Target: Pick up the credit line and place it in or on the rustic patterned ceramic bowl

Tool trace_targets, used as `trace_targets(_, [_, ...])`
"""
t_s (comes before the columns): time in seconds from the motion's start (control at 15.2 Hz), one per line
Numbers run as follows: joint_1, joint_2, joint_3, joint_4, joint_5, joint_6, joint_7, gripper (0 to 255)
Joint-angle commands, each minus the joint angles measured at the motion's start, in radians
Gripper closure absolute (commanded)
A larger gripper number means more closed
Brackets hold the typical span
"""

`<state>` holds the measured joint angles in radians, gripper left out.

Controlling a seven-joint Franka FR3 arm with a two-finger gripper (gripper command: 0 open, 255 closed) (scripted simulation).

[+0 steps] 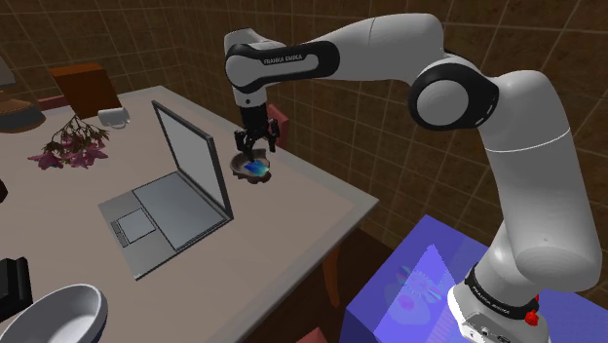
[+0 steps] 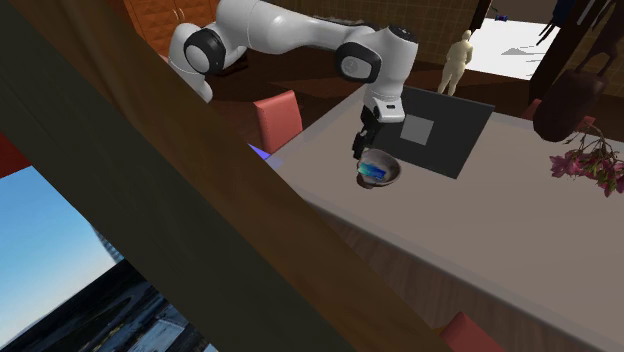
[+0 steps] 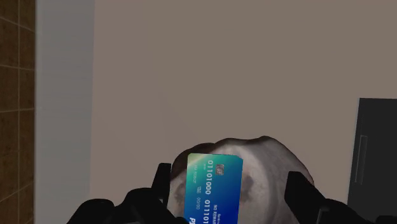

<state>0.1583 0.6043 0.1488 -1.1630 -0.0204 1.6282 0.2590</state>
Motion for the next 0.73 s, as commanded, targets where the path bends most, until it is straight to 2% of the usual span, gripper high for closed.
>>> trace_targets(0.0, [0.000,0.000,0.000,0.000,0.000,0.000,0.000,0])
trace_targets(0.2, [0.000,0.000,0.000,0.000,0.000,0.000,0.000,0])
trace_targets(0.46, [0.012,0.066,-0.002,0.236,-0.006,-0.170,0.001,0])
trace_targets(0.66, [0.012,0.066,-0.002,0.236,-0.006,-0.170,0.001,0])
